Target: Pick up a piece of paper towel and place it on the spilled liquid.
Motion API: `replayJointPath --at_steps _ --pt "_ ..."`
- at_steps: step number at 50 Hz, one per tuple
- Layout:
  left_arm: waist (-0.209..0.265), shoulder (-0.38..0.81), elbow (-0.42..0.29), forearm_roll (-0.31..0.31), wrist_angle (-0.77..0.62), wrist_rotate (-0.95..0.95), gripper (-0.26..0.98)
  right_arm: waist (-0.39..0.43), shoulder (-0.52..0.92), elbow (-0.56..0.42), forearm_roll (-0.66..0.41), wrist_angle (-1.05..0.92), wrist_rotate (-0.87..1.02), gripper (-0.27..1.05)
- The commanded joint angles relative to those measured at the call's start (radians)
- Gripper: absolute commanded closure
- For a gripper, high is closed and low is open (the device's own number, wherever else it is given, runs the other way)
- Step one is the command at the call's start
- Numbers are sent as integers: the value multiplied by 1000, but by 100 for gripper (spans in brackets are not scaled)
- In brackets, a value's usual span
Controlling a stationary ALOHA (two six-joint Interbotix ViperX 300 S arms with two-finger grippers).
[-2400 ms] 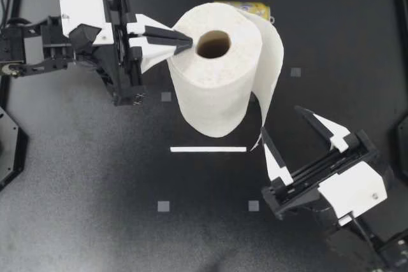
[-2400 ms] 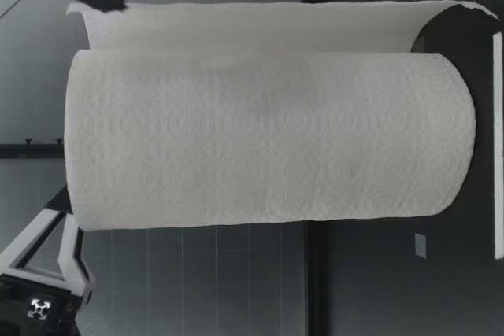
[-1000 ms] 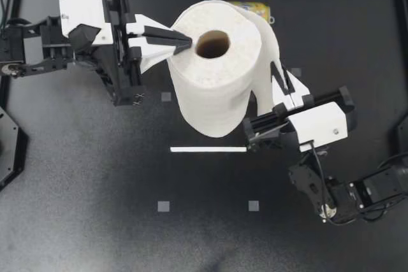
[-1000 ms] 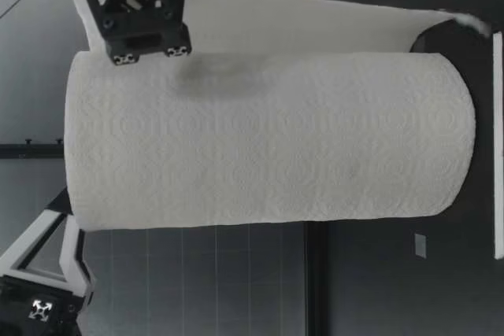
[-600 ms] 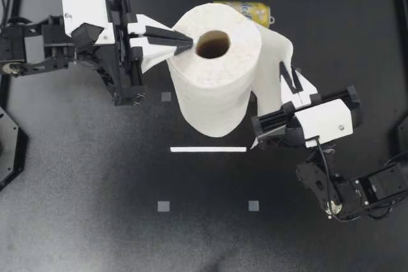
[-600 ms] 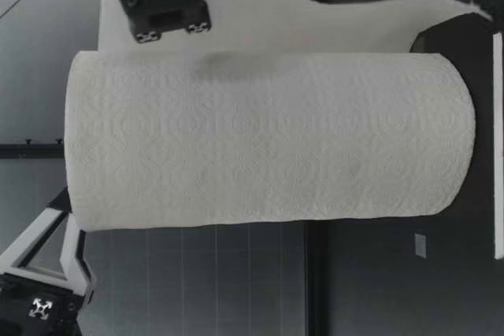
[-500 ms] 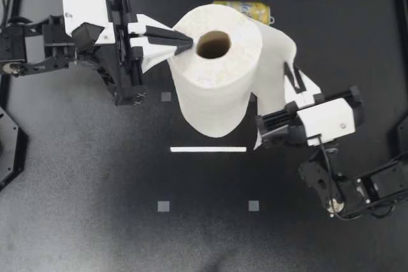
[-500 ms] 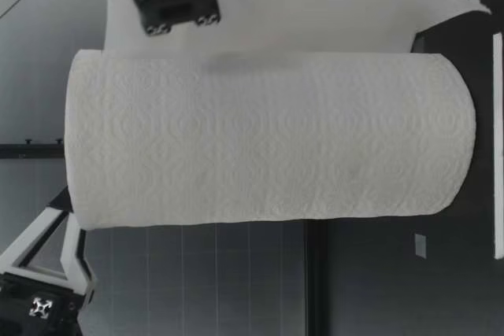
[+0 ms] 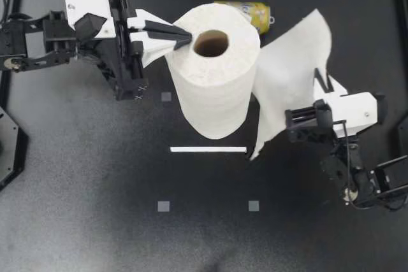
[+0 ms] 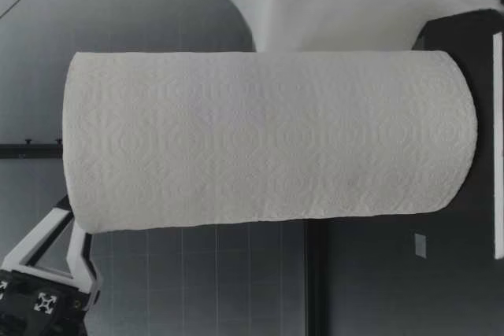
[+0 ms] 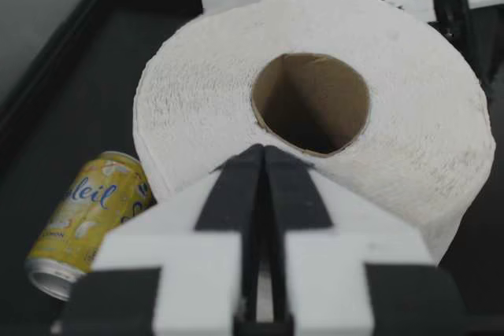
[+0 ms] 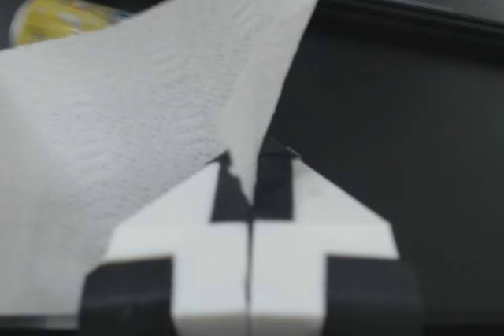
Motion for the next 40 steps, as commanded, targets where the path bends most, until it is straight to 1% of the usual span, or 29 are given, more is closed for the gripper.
replayJointPath --at_steps 1,9,19,29,34,40 --pt "14 46 20 -2 43 -6 63 -8 -9 28 12 0 6 89" --pt "14 35 20 -2 46 -6 63 -63 -11 118 17 -75 58 89" --pt "14 34 20 -5 48 -6 63 -87 -18 221 57 -124 109 89" --pt "14 34 21 -6 48 -11 63 -140 -8 285 58 -209 123 89" --pt "14 31 23 -6 48 -12 63 -147 -12 314 60 -216 124 89" --pt "14 31 25 -6 44 -12 63 -186 -26 321 60 -238 124 89"
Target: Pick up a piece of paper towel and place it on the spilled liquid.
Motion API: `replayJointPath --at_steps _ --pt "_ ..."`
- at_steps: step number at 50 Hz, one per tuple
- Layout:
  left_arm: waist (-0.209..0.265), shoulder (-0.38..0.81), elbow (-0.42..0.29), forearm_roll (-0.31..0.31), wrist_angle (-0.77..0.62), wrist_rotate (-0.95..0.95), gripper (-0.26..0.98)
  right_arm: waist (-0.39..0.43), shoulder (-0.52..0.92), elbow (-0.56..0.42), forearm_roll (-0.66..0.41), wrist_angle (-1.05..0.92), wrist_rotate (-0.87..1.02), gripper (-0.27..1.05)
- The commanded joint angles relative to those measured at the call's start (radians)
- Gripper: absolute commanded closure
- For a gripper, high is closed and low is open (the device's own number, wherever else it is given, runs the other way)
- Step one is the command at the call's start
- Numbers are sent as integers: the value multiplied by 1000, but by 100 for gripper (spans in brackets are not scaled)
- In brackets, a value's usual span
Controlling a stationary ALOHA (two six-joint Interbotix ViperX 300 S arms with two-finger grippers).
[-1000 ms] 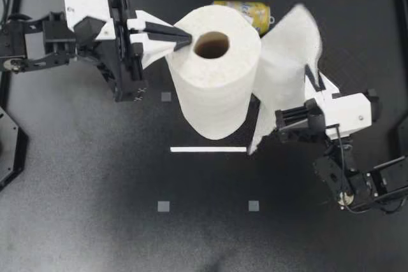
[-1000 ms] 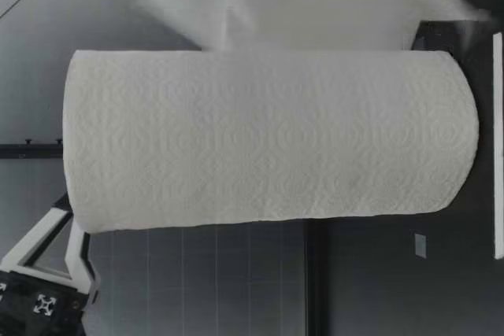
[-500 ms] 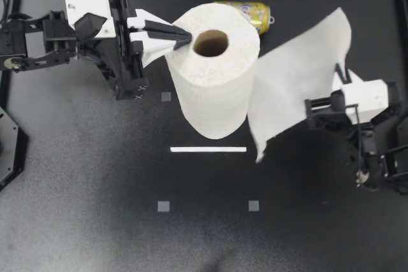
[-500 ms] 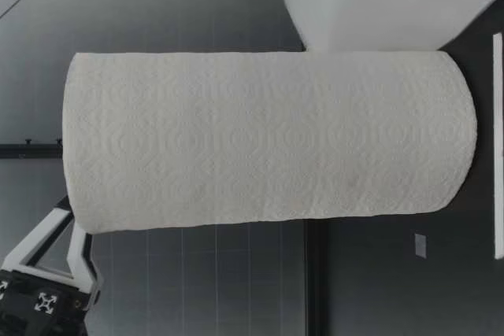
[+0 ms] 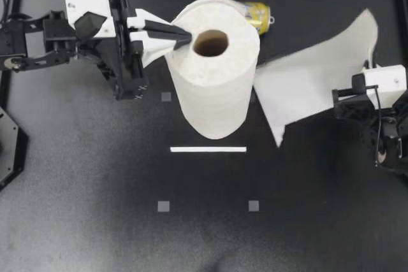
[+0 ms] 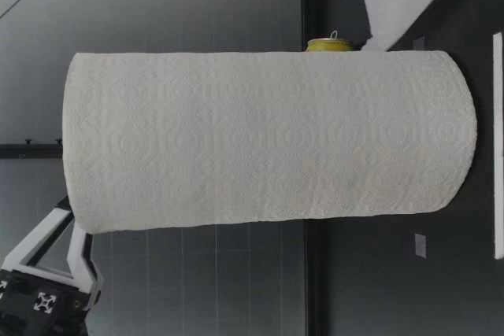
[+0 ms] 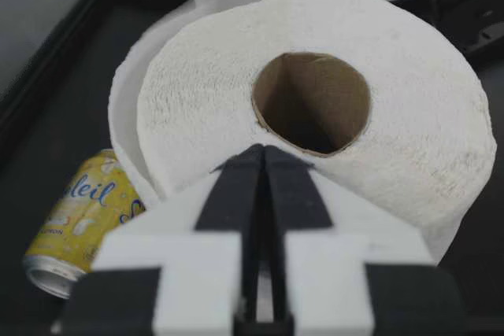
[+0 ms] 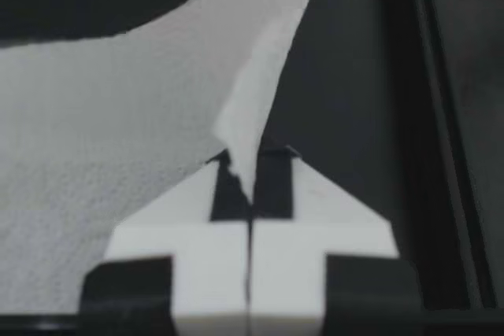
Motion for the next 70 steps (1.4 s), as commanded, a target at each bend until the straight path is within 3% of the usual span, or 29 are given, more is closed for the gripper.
replayJointPath --at_steps 1,17,34,48,54,70 --pt "12 32 25 -2 43 -6 63 -29 -23 2 3 -17 2 89" --pt "12 18 43 -8 34 -8 63 -77 -25 -2 -3 -34 -6 89" --pt "12 -8 75 -34 18 -6 63 -202 -95 2 -31 12 -40 89" --pt "12 -8 74 -34 -23 2 63 -229 -170 -25 -261 -129 -57 89" --pt "12 -8 71 -34 -25 2 63 -314 -187 -18 -357 -250 -58 89" --pt "11 -8 69 -34 -28 2 63 -663 -233 -25 -673 -638 -153 89"
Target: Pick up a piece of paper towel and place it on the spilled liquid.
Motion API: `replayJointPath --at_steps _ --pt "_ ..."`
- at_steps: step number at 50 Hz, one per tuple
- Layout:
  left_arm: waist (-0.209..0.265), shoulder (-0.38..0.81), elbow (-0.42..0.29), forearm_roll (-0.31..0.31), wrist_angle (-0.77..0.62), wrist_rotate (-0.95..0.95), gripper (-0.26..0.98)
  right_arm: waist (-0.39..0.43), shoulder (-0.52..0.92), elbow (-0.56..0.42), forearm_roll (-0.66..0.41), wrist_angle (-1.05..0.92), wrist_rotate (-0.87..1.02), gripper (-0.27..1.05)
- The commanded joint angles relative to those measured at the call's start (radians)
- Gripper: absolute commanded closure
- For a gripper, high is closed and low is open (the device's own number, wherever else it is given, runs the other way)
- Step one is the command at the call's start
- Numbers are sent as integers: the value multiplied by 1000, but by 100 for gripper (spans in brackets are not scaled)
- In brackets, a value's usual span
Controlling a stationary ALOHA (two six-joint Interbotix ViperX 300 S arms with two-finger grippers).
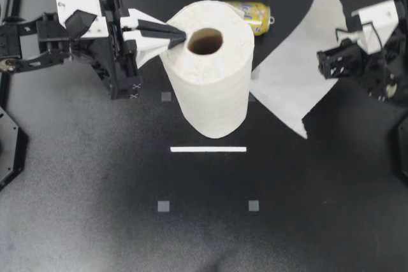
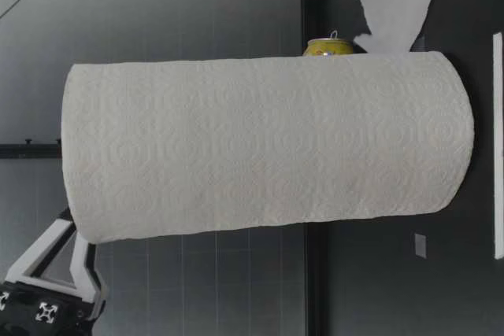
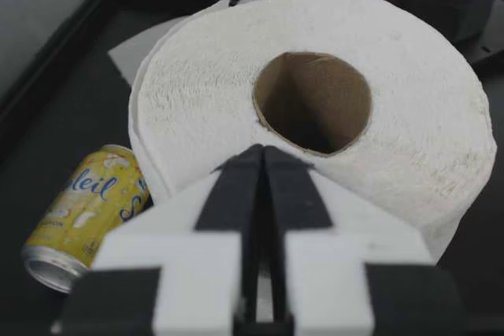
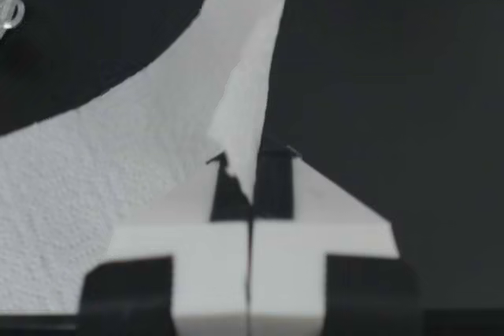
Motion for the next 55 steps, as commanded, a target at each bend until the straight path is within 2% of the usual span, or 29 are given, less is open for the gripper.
replayJointPath --at_steps 1,13,21,34,45,50,55 --pt "3 18 29 -2 15 0 63 -83 -40 -31 -55 -94 -38 89" --pt "3 25 25 -2 9 0 63 -273 -77 -107 -135 -360 -224 89" --pt "3 28 25 -2 6 0 63 -336 -23 -166 -173 -482 -307 89" --pt "3 28 26 -2 6 -6 63 -370 144 -278 -179 -489 -353 89" --pt "3 26 28 -3 8 -8 63 -370 178 -316 -160 -477 -353 88" --pt "3 26 26 -2 8 -6 62 -370 172 -310 -155 -477 -353 81" --pt "3 26 26 -3 6 -6 63 -370 169 -310 -143 -477 -353 61"
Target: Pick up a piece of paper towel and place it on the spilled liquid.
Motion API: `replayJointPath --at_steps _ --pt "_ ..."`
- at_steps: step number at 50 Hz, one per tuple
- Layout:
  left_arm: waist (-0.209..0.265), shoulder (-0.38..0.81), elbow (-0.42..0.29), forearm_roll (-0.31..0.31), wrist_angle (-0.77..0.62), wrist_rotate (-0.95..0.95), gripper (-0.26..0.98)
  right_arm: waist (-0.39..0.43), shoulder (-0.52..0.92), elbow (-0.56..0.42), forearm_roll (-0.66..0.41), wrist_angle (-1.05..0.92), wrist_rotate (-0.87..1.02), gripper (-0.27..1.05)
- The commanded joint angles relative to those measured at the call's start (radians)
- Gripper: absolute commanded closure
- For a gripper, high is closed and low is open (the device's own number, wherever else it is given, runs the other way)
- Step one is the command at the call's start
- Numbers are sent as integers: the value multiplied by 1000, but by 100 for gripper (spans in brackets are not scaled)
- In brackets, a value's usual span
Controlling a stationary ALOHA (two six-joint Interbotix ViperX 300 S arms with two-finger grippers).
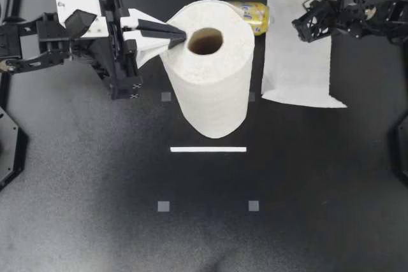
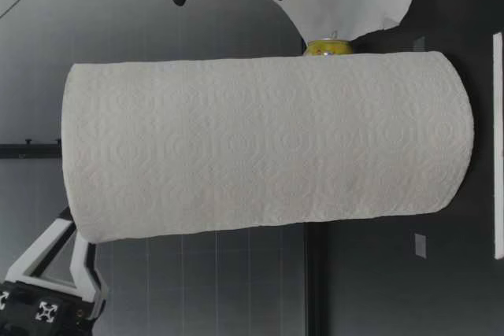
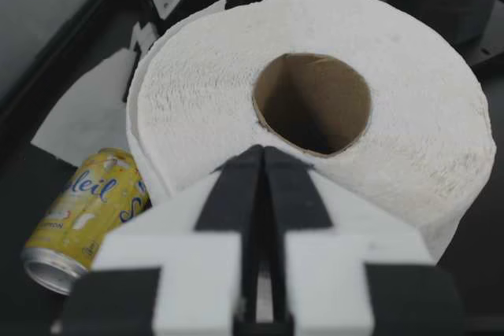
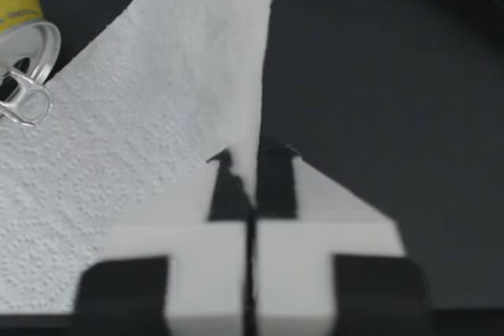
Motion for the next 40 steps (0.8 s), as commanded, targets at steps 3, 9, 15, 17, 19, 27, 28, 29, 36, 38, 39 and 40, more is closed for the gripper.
replayJointPath --at_steps 3,9,15,17,19,27,28,29,36,38,39,40 --pt "3 25 26 -2 12 -5 62 -8 -23 -14 14 6 0 45" --pt "3 26 25 -2 12 -5 62 -8 -28 -15 34 9 0 13" --pt "3 26 23 -2 8 -5 63 -8 -46 -12 55 43 -3 8" --pt "3 26 23 -2 6 -5 62 -8 -52 -11 60 58 -9 8" --pt "3 26 23 -2 3 -5 62 -8 -64 -8 66 81 -14 8" --pt "3 9 21 0 -46 2 63 3 -147 14 72 153 -44 8" --pt "3 8 21 -2 -52 3 63 6 -158 14 74 156 -51 8" --pt "3 6 21 -2 -60 3 63 11 -169 14 75 158 -57 8" --pt "0 -8 17 -2 -114 6 62 60 -268 14 129 167 -115 9" --pt "-6 -15 15 -2 -132 11 63 84 -302 12 147 164 -130 9" --pt "-8 -18 14 0 -144 11 63 100 -322 11 155 161 -137 8" --pt "-9 -23 15 -2 -152 11 63 110 -337 12 161 161 -140 8"
